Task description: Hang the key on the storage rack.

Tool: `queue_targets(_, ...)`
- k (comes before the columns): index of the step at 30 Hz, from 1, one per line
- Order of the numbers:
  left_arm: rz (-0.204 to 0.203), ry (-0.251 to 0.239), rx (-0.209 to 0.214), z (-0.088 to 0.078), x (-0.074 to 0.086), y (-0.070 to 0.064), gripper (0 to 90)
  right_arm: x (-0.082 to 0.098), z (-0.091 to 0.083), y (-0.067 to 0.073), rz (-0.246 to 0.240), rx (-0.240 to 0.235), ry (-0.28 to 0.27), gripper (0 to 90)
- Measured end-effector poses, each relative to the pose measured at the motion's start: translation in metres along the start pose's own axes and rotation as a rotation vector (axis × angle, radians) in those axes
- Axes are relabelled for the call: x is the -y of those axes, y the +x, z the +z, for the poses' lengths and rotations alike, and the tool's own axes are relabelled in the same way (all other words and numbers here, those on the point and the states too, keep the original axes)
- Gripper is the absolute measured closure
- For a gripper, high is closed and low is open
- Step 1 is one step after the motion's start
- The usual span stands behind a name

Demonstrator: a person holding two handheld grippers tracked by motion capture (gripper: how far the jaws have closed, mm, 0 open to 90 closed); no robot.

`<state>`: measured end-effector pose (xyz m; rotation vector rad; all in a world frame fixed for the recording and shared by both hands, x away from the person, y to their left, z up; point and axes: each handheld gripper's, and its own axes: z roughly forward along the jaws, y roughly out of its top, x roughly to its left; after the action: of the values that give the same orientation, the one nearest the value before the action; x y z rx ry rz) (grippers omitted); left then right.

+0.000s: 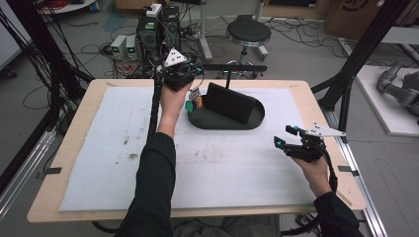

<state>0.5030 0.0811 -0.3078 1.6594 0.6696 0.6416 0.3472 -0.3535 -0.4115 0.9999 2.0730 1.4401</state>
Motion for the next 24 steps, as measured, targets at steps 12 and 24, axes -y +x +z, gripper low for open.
queue_targets(12,-0.010,0.018,-0.002,0.004,0.006,0.002,83.8,0.000,-0.001,0.000,0.000,0.001,0.001,26.5)
queue_targets(24,-0.015,0.048,-0.018,0.006,0.016,0.004,83.6,0.001,-0.001,0.000,-0.004,0.001,0.002,26.5)
